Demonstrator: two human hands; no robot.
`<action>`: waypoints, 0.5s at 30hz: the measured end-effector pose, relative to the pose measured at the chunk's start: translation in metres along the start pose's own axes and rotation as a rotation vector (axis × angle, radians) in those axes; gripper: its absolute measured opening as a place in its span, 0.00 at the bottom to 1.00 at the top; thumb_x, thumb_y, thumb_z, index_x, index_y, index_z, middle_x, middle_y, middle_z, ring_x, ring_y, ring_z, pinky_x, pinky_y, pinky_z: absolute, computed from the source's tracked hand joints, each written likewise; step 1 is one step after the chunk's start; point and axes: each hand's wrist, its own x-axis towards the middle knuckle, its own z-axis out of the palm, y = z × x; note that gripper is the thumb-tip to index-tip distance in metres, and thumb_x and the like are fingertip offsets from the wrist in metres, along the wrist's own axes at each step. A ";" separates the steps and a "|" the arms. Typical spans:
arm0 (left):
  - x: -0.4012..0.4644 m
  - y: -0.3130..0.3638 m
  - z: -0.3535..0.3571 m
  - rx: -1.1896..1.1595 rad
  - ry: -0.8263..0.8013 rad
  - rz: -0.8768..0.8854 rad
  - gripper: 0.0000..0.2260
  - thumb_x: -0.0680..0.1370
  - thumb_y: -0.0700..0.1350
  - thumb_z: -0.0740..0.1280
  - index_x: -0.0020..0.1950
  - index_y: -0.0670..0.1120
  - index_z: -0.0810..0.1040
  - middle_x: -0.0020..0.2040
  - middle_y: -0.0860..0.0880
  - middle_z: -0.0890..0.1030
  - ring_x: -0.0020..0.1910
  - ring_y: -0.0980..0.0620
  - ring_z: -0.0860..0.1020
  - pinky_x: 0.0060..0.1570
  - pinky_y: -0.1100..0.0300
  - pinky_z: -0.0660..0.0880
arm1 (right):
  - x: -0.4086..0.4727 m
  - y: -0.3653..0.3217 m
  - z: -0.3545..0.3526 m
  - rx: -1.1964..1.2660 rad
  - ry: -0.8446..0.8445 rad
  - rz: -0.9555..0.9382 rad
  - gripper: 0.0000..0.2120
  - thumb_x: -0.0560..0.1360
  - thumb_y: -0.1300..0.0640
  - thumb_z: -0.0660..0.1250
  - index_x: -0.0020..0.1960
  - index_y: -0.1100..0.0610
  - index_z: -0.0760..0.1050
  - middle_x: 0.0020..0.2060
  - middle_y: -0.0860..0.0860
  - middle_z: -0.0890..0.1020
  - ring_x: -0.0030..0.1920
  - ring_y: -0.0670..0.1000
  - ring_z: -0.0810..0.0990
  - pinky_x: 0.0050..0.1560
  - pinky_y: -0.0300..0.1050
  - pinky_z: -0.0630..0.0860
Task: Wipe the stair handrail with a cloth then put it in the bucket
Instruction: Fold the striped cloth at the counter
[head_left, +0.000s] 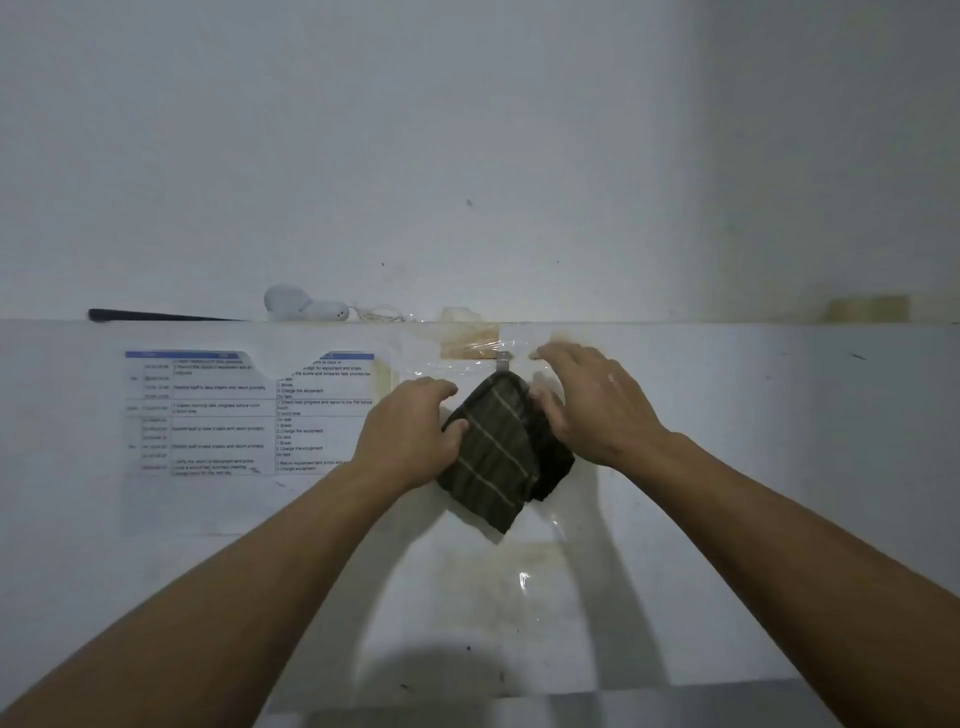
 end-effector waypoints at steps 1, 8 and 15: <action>0.000 -0.001 0.004 -0.011 -0.026 -0.026 0.20 0.76 0.49 0.68 0.67 0.46 0.73 0.63 0.48 0.79 0.61 0.48 0.76 0.59 0.52 0.72 | -0.002 0.001 0.004 0.010 -0.018 0.024 0.21 0.78 0.51 0.61 0.68 0.58 0.68 0.67 0.55 0.74 0.65 0.57 0.72 0.63 0.54 0.70; -0.002 -0.005 0.038 -0.147 0.013 -0.160 0.12 0.74 0.45 0.70 0.57 0.46 0.75 0.51 0.48 0.79 0.46 0.51 0.77 0.47 0.58 0.74 | -0.012 0.011 0.033 0.088 -0.095 0.153 0.15 0.76 0.52 0.65 0.61 0.55 0.71 0.53 0.53 0.81 0.49 0.54 0.79 0.50 0.52 0.79; -0.003 0.000 0.049 -0.213 0.072 -0.258 0.10 0.75 0.40 0.69 0.45 0.47 0.67 0.36 0.51 0.74 0.37 0.50 0.75 0.35 0.60 0.71 | -0.017 0.009 0.046 0.204 -0.078 0.147 0.10 0.77 0.58 0.63 0.58 0.57 0.71 0.48 0.56 0.83 0.43 0.57 0.80 0.47 0.57 0.79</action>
